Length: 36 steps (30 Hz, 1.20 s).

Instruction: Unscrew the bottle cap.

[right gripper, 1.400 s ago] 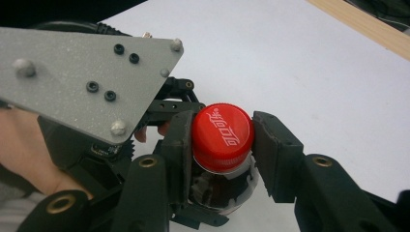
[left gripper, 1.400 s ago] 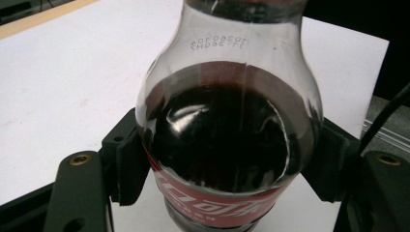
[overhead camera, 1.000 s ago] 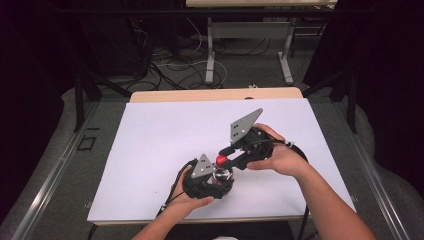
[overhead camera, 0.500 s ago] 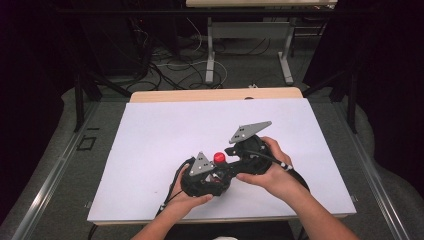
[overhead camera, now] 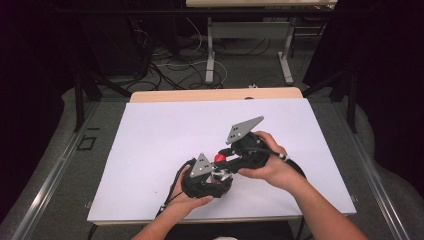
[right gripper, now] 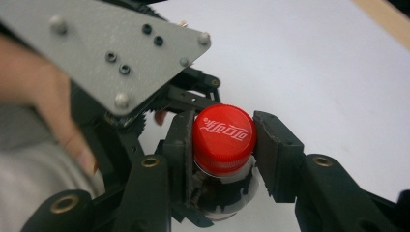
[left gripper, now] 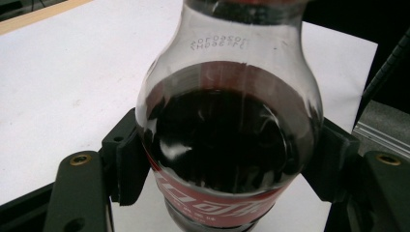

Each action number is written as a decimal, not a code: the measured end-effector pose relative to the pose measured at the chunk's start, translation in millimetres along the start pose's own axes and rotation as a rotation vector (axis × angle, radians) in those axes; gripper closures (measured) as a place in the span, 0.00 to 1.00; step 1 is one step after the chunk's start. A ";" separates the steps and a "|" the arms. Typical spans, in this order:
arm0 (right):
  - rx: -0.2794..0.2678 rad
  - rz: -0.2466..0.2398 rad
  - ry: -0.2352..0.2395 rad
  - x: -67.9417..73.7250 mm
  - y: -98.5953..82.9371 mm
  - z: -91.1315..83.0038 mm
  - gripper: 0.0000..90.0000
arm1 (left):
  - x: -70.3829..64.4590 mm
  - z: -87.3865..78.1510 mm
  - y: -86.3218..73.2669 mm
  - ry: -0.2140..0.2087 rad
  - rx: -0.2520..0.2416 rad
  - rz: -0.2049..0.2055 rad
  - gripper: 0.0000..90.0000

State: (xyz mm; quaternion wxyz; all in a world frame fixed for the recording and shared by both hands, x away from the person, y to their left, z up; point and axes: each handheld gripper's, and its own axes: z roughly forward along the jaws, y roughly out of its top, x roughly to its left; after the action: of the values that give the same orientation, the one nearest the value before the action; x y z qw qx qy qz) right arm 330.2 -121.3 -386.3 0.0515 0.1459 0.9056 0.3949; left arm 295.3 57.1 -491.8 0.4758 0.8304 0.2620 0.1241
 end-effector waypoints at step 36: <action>0.022 -0.027 -0.072 12.9 6.6 1.7 0.68 | -0.2 -1.2 0.3 0.008 0.007 -0.002 0.33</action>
State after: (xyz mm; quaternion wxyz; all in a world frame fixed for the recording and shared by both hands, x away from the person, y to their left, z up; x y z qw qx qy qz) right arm 319.8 -111.9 -382.4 0.0876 0.1486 0.9094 0.3785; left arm 294.6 57.8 -490.9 0.4719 0.8313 0.2654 0.1258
